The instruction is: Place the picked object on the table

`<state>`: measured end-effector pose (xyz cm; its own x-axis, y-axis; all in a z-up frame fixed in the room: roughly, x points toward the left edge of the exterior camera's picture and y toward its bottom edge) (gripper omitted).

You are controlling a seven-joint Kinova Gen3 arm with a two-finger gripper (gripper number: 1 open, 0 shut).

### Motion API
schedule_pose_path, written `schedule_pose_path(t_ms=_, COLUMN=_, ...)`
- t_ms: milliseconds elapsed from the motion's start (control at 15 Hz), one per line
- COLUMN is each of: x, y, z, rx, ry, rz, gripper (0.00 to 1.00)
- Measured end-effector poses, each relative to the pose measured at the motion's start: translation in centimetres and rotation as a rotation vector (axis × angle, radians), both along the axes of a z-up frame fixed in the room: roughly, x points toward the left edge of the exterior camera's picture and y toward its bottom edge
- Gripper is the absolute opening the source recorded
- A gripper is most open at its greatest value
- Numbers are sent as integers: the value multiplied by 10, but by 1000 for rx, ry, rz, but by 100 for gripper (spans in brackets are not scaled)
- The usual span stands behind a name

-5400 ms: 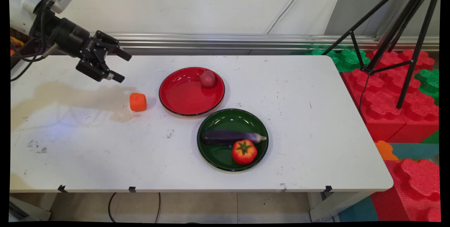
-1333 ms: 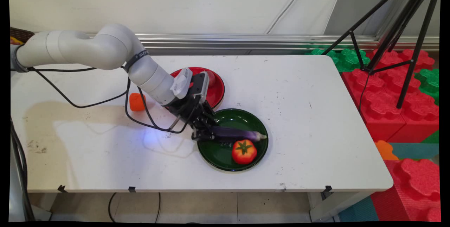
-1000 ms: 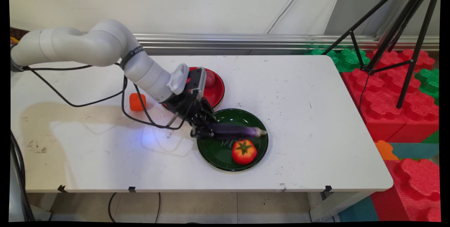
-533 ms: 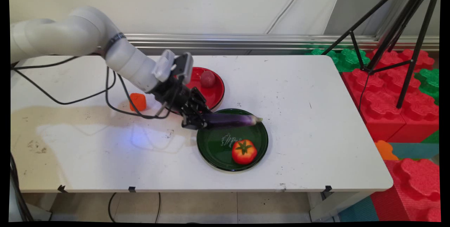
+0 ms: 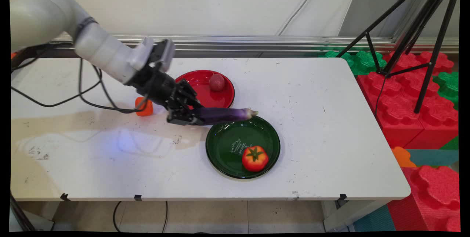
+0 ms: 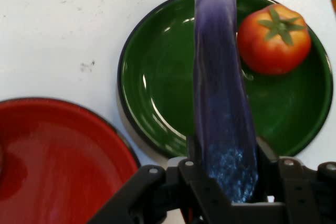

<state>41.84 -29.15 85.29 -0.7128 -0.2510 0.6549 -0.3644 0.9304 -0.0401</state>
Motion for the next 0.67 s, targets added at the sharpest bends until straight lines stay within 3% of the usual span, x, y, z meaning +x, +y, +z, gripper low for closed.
schedule_pose_path(t_ms=667, x=85, y=34, z=25, rx=7, ry=-59, rz=7, gripper=0)
